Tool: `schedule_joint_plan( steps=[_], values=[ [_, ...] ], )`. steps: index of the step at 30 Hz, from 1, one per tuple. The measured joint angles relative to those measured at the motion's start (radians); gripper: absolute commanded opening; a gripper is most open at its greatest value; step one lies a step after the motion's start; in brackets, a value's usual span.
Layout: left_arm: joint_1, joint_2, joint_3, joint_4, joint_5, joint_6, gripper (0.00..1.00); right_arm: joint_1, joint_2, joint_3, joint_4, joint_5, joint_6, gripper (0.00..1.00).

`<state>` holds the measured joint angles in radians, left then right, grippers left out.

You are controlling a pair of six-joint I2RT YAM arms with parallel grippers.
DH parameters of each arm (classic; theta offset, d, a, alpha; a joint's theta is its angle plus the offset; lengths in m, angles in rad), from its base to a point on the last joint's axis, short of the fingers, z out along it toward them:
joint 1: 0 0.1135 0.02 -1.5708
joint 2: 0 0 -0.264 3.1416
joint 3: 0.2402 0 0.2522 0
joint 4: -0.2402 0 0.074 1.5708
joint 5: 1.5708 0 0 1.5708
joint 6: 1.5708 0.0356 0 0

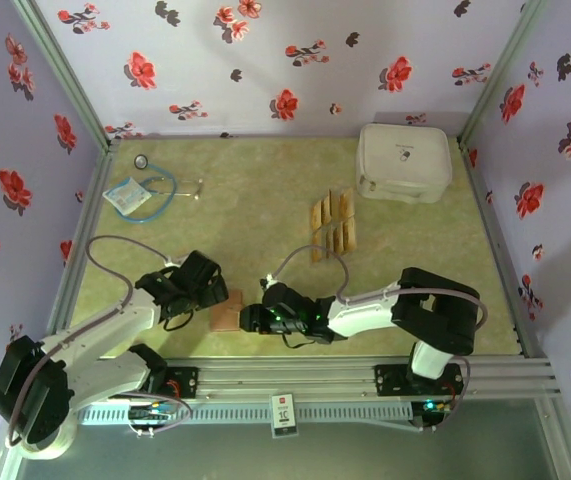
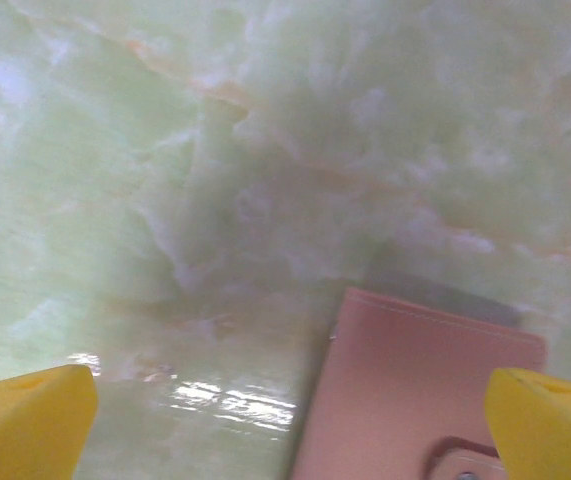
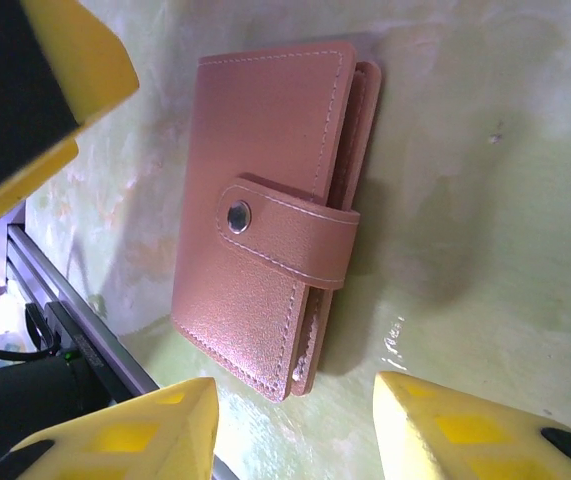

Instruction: Put the credit cards into the card holder

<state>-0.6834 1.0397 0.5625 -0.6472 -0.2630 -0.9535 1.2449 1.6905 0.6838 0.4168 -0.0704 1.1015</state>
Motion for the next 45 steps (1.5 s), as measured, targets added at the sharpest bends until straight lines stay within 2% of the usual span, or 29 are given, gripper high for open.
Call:
schedule_joint_plan(
  steps=[18, 21, 28, 32, 39, 45],
  values=[
    [0.003, 0.019, -0.101, 0.041, 0.015, 0.003, 1.0, 0.015, 0.102, 0.052, 0.063, -0.005, 0.033, 0.41],
    [0.003, 0.022, -0.114, 0.064, 0.024, -0.005, 1.0, 0.015, 0.117, 0.064, 0.071, -0.008, 0.037, 0.34],
    [0.003, 0.023, -0.128, 0.087, 0.026, -0.02, 1.0, 0.017, 0.155, 0.077, 0.084, -0.02, 0.057, 0.1],
    [0.003, 0.022, -0.13, 0.089, 0.026, -0.024, 1.0, 0.017, 0.161, 0.077, 0.089, -0.028, 0.064, 0.0],
    [0.008, 0.018, -0.1, 0.069, 0.044, -0.01, 1.0, 0.007, 0.151, 0.077, 0.09, -0.033, 0.066, 0.0],
    [0.087, 0.055, 0.08, 0.051, 0.082, 0.074, 1.0, -0.045, 0.092, 0.077, 0.067, -0.063, 0.026, 0.0]
  ],
)
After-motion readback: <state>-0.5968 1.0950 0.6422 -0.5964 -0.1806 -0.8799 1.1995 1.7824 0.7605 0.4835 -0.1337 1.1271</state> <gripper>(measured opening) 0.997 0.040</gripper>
